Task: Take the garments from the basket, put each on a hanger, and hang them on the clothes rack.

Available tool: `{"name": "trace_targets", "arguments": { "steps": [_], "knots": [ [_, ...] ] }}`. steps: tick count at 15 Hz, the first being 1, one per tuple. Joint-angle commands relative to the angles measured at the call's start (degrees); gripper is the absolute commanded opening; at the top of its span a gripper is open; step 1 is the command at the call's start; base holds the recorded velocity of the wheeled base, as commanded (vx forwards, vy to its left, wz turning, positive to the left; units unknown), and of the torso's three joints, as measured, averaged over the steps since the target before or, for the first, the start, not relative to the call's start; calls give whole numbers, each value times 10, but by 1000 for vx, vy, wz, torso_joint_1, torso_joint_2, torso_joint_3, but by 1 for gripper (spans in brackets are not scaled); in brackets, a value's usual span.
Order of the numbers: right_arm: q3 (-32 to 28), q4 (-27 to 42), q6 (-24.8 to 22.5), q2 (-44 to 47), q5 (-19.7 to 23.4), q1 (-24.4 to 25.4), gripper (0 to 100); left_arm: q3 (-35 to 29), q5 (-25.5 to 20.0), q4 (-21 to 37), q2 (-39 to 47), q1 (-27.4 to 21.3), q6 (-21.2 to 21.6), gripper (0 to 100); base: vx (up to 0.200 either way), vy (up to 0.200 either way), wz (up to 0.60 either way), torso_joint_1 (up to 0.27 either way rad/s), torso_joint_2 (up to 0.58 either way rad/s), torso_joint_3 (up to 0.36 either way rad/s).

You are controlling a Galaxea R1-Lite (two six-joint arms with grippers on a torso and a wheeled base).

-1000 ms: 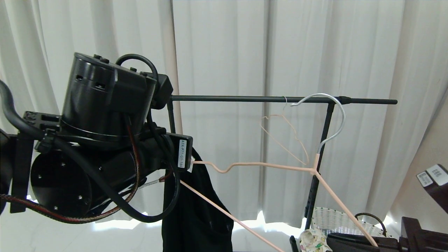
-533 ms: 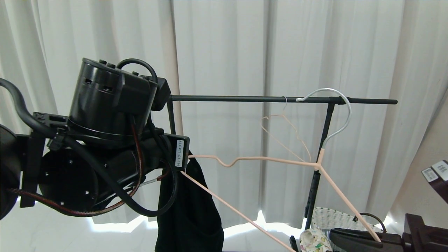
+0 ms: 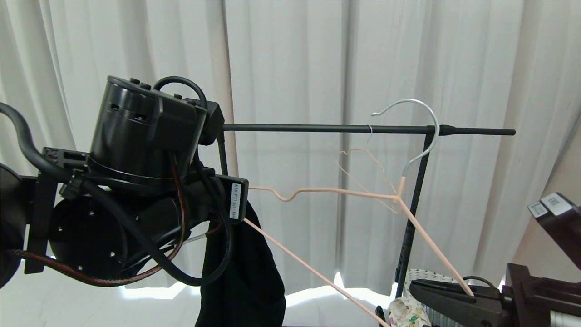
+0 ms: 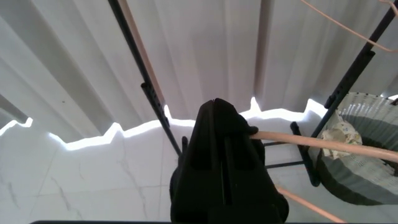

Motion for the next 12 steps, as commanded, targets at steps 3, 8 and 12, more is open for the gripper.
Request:
{"name": "trace_targets", "arguments": {
  "steps": [3,8,12],
  "knots": [
    [-10,-16,-1,47,9,0,0,0,0,0,-3,-2,0,0,0,0,0,0,0,0],
    [3,-15,1,54,22,0,0,-4,0,-1,-8,-26,-1,0,0,0,0,0,0,0],
    [-20,-41,1,104,20,0,0,-8,0,-1,-9,-71,-11,0,0,0,0,0,0,0]
  ]
}}
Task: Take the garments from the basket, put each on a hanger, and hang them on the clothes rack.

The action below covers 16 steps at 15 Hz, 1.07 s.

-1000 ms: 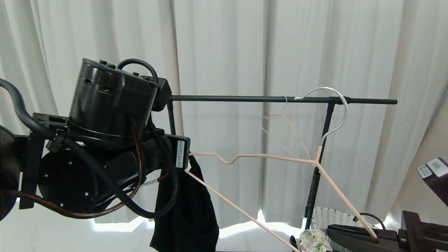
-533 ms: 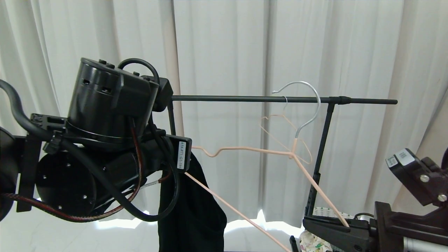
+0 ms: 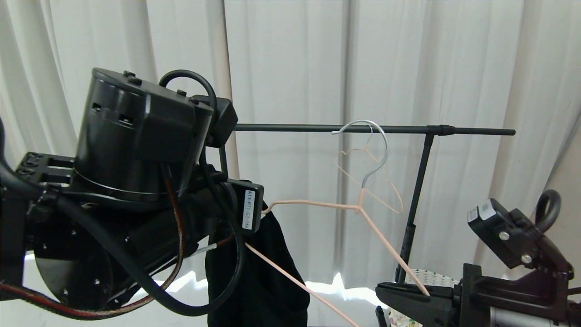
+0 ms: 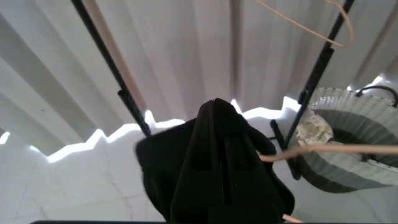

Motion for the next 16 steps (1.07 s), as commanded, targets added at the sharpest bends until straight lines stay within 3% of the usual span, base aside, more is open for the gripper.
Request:
{"name": "trace_targets", "arguments": {
  "steps": [1,6,11,16],
  "knots": [
    [-13,-8,0,33,1,1,0,-2,0,0,-1,-20,-1,0,0,0,0,0,0,0],
    [-52,-13,0,85,1,19,0,-37,0,0,4,-73,0,0,0,0,0,0,0,0],
    [-64,-79,2,133,0,39,0,-54,-1,0,6,-93,-1,0,0,0,0,0,0,0],
    [-62,-80,3,133,-37,34,0,-52,1,0,1,-110,-1,0,0,0,0,0,0,0]
  ]
}}
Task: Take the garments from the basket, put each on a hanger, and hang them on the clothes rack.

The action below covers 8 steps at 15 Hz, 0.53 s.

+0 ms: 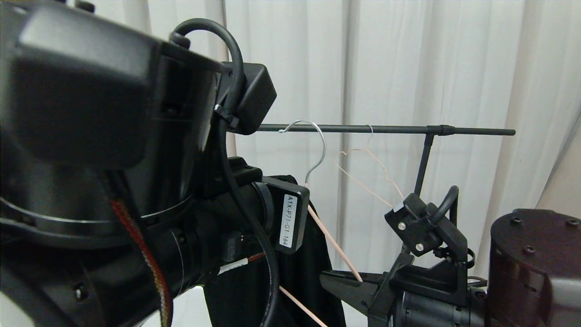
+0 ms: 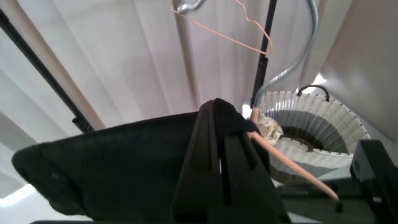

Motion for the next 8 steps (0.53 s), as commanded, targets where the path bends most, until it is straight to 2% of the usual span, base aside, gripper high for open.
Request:
{"name": "trace_targets", "arguments": {
  "steps": [1,5,6,8],
  "knots": [
    [2,0,0,-1,-11,-4,0,1,1,0,-2,-3,0,0,0,0,0,0,0,0],
    [0,-28,-6,-15,-27,-32,0,-1,3,0,-11,2,2,0,0,0,0,0,0,0],
    [0,-28,-7,-17,-27,-33,0,-1,3,0,-11,2,2,100,0,0,0,0,0,0],
    [0,-29,-33,-24,-36,-45,0,-2,4,-1,-16,2,2,100,0,0,0,0,0,0]
  ]
}}
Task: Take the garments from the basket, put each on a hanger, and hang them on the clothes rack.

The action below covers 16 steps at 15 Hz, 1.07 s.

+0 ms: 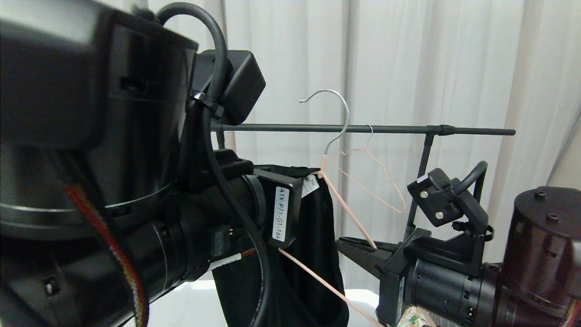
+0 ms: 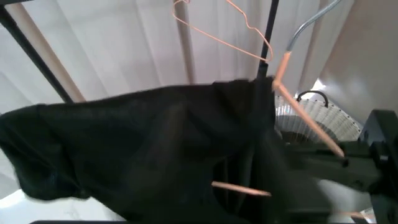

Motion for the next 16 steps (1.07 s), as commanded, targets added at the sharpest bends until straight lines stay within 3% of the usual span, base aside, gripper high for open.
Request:
{"name": "trace_targets", "arguments": {
  "steps": [1,6,10,12,15,16],
  "knots": [
    [0,-1,-12,-8,-5,-14,0,0,4,0,-11,-1,6,100,0,0,0,0,0,0],
    [2,-46,-66,-12,-9,-52,0,28,19,0,-38,0,23,100,0,0,0,0,0,0],
    [43,-57,-103,-41,-9,-67,0,153,16,-28,-111,3,58,100,0,0,0,0,0,0],
    [97,-73,-120,-80,-8,-64,0,187,4,-49,-151,29,104,100,0,0,0,0,0,0],
    [166,-77,-124,-145,-7,-34,0,201,-141,-50,-199,36,175,100,0,0,0,0,0,0],
    [186,-77,-130,-164,-7,-23,0,207,-166,-50,-200,50,196,100,0,0,0,0,0,0]
  ]
}}
